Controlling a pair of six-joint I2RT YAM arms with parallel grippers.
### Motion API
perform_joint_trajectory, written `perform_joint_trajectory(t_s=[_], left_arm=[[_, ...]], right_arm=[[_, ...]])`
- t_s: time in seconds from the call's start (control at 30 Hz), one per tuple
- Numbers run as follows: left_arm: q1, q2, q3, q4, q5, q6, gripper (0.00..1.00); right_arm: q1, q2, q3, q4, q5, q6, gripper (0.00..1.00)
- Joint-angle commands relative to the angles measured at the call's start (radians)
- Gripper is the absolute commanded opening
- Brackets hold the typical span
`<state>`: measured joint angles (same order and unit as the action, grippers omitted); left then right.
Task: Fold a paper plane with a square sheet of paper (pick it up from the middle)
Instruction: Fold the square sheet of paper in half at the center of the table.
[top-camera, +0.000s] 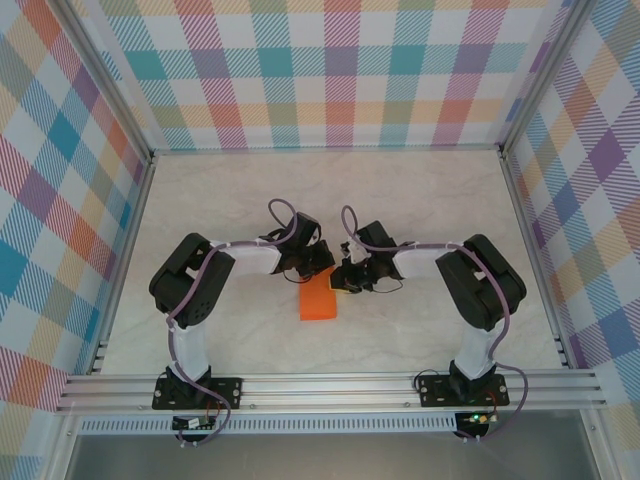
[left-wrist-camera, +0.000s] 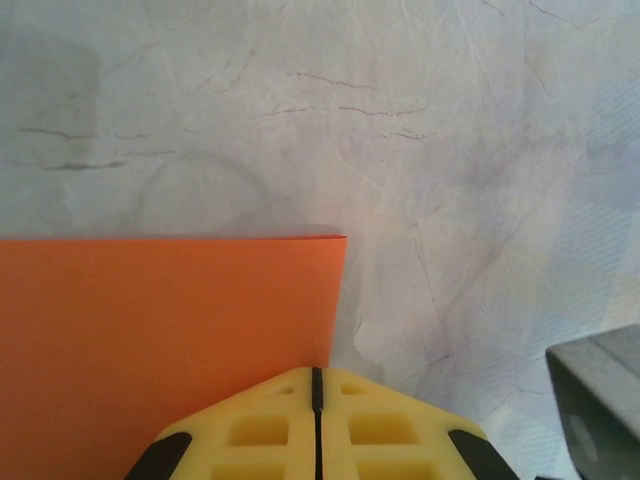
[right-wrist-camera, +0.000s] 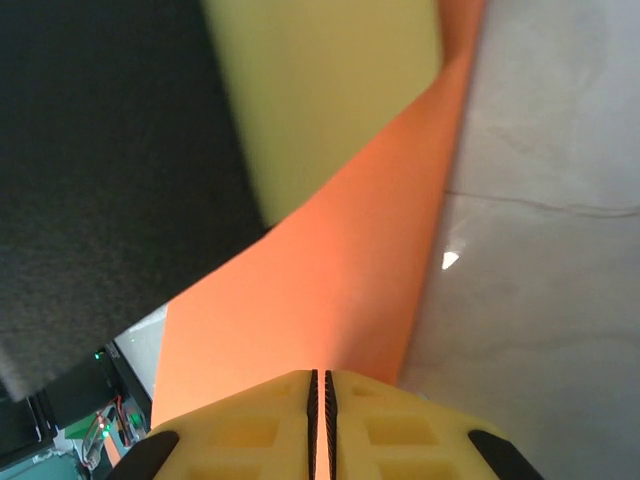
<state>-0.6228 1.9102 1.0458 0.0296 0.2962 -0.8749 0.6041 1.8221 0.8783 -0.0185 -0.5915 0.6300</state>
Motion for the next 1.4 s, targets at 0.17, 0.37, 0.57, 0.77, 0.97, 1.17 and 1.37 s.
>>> perform_joint_trajectory(t_s=[0.17, 0.37, 0.57, 0.77, 0.97, 1.17, 1.37], left_arm=[[0.015, 0.033, -0.007, -0.009, -0.034, -0.008, 0.07], [0.020, 0.045, -0.009, -0.009, -0.043, -0.007, 0.07], [0.028, 0.056, -0.009, -0.012, -0.048, -0.003, 0.06], [0.031, 0.063, -0.013, -0.007, -0.051, 0.001, 0.06], [0.031, 0.068, -0.014, -0.002, -0.047, 0.001, 0.06], [0.031, 0.066, -0.013, 0.001, -0.025, 0.001, 0.06], [0.031, 0.037, -0.007, 0.006, 0.006, -0.003, 0.07]], right_arm=[[0.034, 0.040, -0.015, 0.015, 0.032, 0.066, 0.13], [0.046, 0.046, -0.060, 0.019, 0.036, 0.080, 0.13], [0.079, 0.018, -0.090, 0.005, 0.022, 0.083, 0.13], [0.109, -0.056, -0.161, -0.017, 0.027, 0.102, 0.13], [0.129, -0.112, -0.221, -0.029, 0.031, 0.126, 0.13], [0.129, -0.246, -0.198, -0.072, 0.087, 0.125, 0.13], [0.120, -0.294, -0.126, -0.139, 0.223, 0.123, 0.15]])
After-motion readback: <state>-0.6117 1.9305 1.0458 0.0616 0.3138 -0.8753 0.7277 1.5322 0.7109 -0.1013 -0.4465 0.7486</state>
